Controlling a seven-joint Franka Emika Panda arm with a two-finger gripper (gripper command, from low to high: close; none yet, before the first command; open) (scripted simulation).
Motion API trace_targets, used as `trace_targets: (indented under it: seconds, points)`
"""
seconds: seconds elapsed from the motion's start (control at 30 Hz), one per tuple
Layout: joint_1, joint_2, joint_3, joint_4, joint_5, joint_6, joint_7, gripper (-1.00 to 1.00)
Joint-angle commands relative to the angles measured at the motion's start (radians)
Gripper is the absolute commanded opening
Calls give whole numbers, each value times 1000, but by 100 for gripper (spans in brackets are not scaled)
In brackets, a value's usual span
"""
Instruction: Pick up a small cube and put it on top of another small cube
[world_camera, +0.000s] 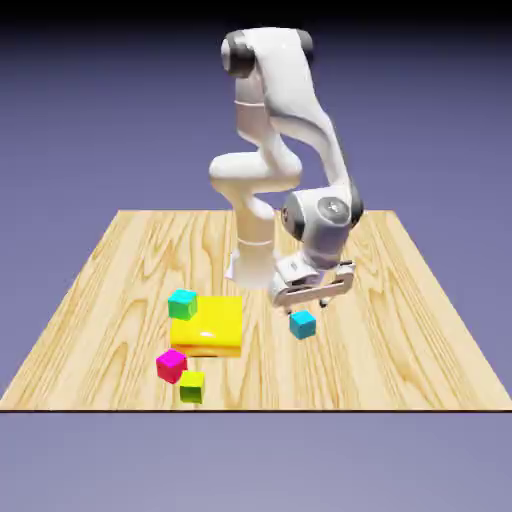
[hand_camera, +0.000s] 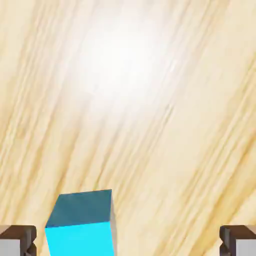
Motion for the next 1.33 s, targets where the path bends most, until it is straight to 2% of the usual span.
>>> trace_targets:
  seconds: [0.0,0.07,0.23,0.27,0.47,0.97,1.03,1.17,1.2,1.3]
  points:
    - [8,36,12,11,-5,-41,3,0]
    - [9,44,14,14,-6,-50,3,0]
    - [19,200,-23,-35,-82,149,57,0]
    - [19,200,-23,-35,-82,149,57,-100]
    - [0,50,4,29,-7,-57,-6,-100]
    - [-319,283,-368,573,-68,-330,-323,-100]
    - [-332,293,-384,595,-71,-341,-336,-100]
    - [-347,364,-387,504,-79,-178,-325,-100]
    - [-347,364,-387,504,-79,-178,-325,100]
    - [-339,326,-385,553,-75,-264,-331,100]
